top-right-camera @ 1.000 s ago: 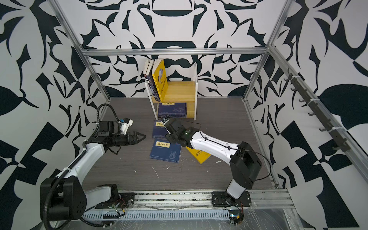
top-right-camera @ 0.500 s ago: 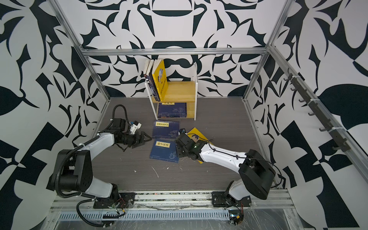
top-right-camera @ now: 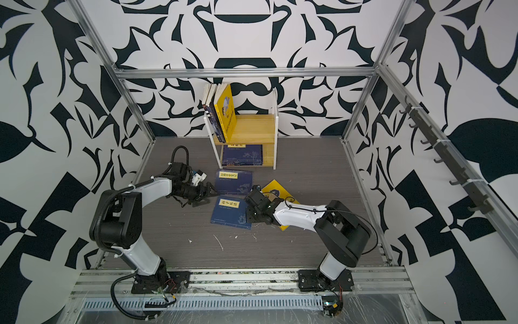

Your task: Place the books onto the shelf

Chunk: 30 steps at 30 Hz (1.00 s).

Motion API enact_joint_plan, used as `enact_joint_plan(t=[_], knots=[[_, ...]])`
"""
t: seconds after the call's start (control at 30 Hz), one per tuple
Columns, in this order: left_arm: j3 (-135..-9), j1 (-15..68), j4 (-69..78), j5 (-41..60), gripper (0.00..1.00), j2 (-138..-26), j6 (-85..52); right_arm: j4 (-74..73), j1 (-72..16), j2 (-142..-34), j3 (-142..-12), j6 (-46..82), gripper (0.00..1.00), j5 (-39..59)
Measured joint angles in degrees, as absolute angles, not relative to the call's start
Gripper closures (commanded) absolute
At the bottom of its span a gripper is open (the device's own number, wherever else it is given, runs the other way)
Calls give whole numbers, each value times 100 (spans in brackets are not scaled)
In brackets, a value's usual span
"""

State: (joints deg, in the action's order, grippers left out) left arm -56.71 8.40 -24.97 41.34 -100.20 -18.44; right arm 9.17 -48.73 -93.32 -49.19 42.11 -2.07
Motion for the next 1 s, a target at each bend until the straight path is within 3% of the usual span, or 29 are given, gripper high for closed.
enact_joint_plan(t=[0.53, 0.67, 0.8, 1.0], knots=[[-5758, 840, -2580, 4453, 14, -10449, -2126, 375, -4720, -9966, -5218, 4110, 51, 95], [-5760, 797, -2580, 4480, 22, -10477, -2169, 388, -4683, -10208, -5509, 3983, 51, 178], [-5758, 788, -2593, 4466, 42, -10471, -2259, 416, -4637, -10471, -5839, 3852, 52, 281], [-5649, 792, -2602, 4298, 61, -10016, -2386, 460, -4635, -10608, -6027, 3726, 52, 368]])
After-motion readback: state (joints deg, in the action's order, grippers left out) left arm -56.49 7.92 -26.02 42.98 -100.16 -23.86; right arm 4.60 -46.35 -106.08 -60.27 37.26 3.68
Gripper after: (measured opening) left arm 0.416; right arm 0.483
